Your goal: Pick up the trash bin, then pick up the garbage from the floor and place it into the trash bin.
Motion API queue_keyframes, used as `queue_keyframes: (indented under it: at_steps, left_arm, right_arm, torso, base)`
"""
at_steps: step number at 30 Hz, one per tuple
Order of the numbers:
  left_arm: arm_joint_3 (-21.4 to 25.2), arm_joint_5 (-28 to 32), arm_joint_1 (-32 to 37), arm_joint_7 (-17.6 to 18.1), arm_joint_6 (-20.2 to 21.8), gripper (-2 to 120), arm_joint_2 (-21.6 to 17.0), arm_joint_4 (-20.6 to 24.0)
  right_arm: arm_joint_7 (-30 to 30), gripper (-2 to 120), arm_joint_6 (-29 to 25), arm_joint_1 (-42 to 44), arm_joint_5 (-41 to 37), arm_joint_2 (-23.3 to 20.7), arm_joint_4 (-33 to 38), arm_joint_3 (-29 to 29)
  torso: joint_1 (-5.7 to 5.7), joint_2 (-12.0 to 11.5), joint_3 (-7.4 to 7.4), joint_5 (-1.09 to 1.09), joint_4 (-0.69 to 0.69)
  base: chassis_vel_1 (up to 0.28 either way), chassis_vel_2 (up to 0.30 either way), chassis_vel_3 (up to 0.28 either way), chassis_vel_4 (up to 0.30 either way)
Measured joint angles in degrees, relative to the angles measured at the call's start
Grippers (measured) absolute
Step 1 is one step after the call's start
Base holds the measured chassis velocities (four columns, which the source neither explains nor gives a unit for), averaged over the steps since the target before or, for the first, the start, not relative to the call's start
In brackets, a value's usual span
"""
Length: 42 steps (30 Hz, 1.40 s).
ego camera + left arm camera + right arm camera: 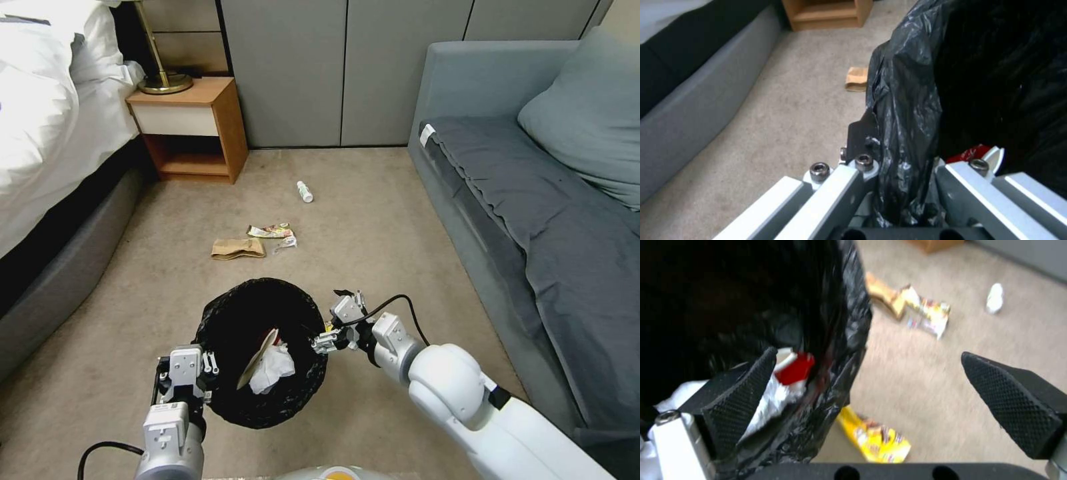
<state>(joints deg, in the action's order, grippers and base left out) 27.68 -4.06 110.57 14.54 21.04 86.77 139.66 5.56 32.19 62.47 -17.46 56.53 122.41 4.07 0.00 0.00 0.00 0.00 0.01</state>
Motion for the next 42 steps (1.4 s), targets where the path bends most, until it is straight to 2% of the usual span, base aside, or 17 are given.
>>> queue_keyframes:
  at_steps: [3, 5, 10, 13, 15, 17, 18, 20, 21, 22, 23, 26, 32, 42]
  left_arm:
    - [0.5, 0.6, -0.5, 0.0, 0.2, 1, -0.1, -0.9]
    - [1.0, 0.9, -1.2, 0.0, 0.3, 1, -0.2, -2.2]
    - [1.2, 1.1, -2.1, 0.1, 0.6, 1, -0.3, -4.2]
    - [1.7, 1.5, -3.0, 0.1, 0.9, 1, -0.5, -5.9]
    - [1.9, 1.6, -3.1, 0.1, 0.9, 1, -0.6, -6.2]
    - [2.3, 2.0, -3.1, 0.2, 0.9, 1, -0.7, -6.4]
    - [2.3, 2.0, -3.1, 0.2, 0.9, 1, -0.7, -6.4]
    - [2.6, 2.3, -3.0, 0.2, 0.8, 1, -0.7, -6.4]
    - [2.8, 2.7, -2.9, 0.3, 0.8, 1, -0.7, -6.3]
    - [2.9, 2.9, -2.8, 0.3, 0.7, 1, -0.7, -6.2]
    - [2.9, 2.9, -2.8, 0.3, 0.7, 1, -0.7, -6.2]
    - [2.9, 3.3, -2.6, 0.4, 0.5, 1, -0.7, -5.8]
    - [2.8, 3.5, -2.4, 0.4, 0.3, 1, -0.8, -5.2]
    - [3.0, 3.8, -2.1, 0.2, 0.2, 1, -0.9, -4.5]
  right_arm:
    - [0.3, 100, -2.5, 1.6, 0.0, -0.3, 1.7, -1.4]
    - [2.1, 100, -7.3, 4.6, 0.7, -0.1, 4.0, -3.3]
    - [3.2, 100, -11.4, 8.8, 0.8, 0.8, 7.3, -5.0]
    - [3.6, 100, -16.7, 13.4, 3.4, 1.9, 9.4, -6.6]
    - [3.6, 100, -18.1, 14.5, 4.3, 2.3, 9.7, -7.2]
    - [3.3, 100, -22.5, 17.0, 7.3, 4.2, 10.3, -9.3]
    - [3.3, 100, -22.5, 17.0, 7.3, 4.2, 10.3, -9.3]
    - [2.6, 100, -26.3, 18.6, 10.0, 6.2, 10.3, -10.8]
    - [0.9, 100, -31.6, 20.7, 13.9, 9.2, 10.1, -12.3]
    - [-0.3, 100, -34.7, 22.3, 16.1, 11.2, 9.7, -13.2]
    - [-0.3, 100, -34.7, 22.3, 16.1, 11.2, 9.7, -13.2]
    - [-3.8, 100, -41.1, 26.0, 20.1, 15.6, 7.3, -14.6]
    - [-6.2, 100, -45.9, 29.8, 23.3, 19.0, 3.3, -16.7]
    - [-6.6, 100, -47.5, 31.0, 24.5, 20.7, 0.4, -18.4]
  torso:
    - [0.0, 0.0, 0.0, 0.0, -0.01]
    - [0.0, 0.0, 0.0, 0.0, -0.01]
    - [0.0, 0.0, 0.0, 0.0, -0.02]
    - [0.0, 0.0, 0.0, 0.0, -0.01]
    - [-0.01, 0.0, 0.0, 0.01, -0.01]
    - [0.0, 0.0, 0.0, 0.0, -0.01]
    - [0.0, 0.0, 0.0, 0.0, -0.01]
    - [0.0, 0.0, 0.0, 0.0, 0.0]
    - [-0.01, 0.0, 0.0, 0.0, 0.0]
    - [0.0, 0.0, 0.0, -0.01, -0.01]
    - [0.0, 0.0, 0.0, -0.01, -0.01]
    - [0.0, 0.0, 0.0, 0.0, -0.01]
    - [-0.01, 0.0, 0.0, 0.0, -0.01]
    - [0.0, 0.0, 0.0, 0.0, -0.01]
  base:
    - [0.0, 0.0, 0.0, 0.0]
    - [0.0, 0.0, 0.0, 0.0]
    - [0.0, 0.0, 0.0, 0.0]
    - [0.0, 0.0, 0.0, 0.0]
    - [0.0, 0.0, 0.0, 0.0]
    - [0.0, 0.0, 0.0, 0.0]
    - [0.0, 0.0, 0.0, 0.0]
    - [0.0, 0.0, 0.0, 0.0]
    - [0.0, 0.0, 0.0, 0.0]
    - [0.0, 0.0, 0.0, 0.0]
    - [0.0, 0.0, 0.0, 0.0]
    - [0.0, 0.0, 0.0, 0.0]
    - [0.0, 0.0, 0.0, 0.0]
    - [0.004, 0.004, 0.004, 0.005]
